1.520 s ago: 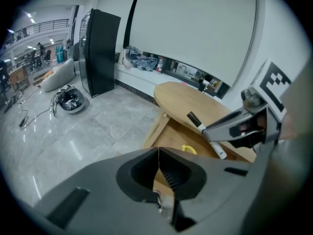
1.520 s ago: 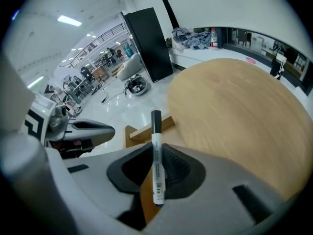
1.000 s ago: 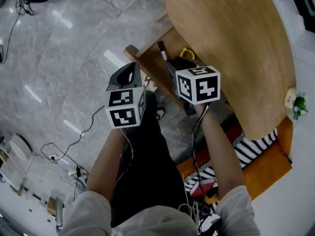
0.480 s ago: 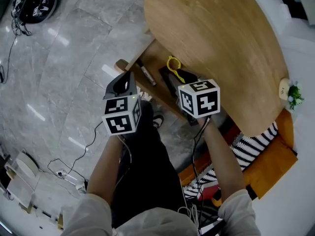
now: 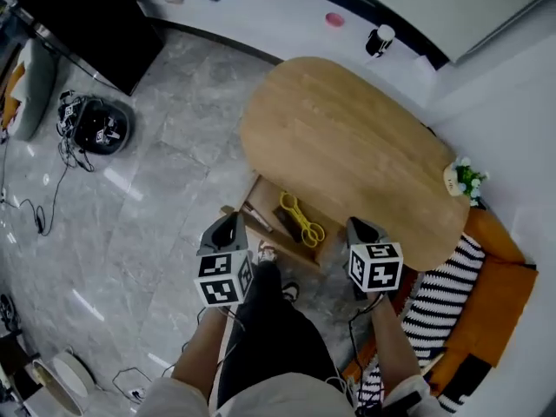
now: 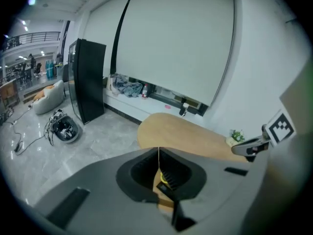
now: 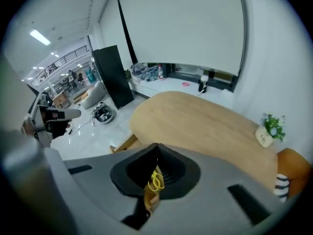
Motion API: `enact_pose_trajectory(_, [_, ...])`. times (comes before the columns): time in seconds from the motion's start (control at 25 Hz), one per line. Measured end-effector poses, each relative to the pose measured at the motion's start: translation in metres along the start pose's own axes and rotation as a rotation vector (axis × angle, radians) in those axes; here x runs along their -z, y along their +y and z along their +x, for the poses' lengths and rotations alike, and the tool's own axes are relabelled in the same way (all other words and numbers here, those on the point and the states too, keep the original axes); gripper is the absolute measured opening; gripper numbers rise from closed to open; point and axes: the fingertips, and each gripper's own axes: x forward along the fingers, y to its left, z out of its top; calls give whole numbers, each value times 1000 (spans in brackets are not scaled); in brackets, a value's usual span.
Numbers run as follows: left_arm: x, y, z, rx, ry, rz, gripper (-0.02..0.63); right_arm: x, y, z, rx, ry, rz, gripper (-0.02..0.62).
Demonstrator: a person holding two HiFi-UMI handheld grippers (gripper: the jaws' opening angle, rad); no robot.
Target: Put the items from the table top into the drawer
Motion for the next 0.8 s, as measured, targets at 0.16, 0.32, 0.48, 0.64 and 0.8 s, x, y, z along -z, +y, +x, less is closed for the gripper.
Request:
enact_pose_trajectory(0.16, [-43,-32,-74,19,-50,20,11,-11,-10,-91,96,-49,-35,-5])
enact_pose_trajectory(0.32, [-74,-60,-149,41,-111,54,11,-23,-7,-169,152,-124,-33,-5])
enact_pose_trajectory(0.48, [-97,-80,-199,49,-176,51,11,-35,-10,-232,250,-189,-60,-5])
enact_pose_trajectory(0.64, [-114,-90,-228,56,-238,74,11,-41,-9,-273,263,-272,16,-6])
enact_pose_trajectory(0.8, [-129,-95,-244,47,-277,119,11,-42,-17,-302,282,-330,68,-6])
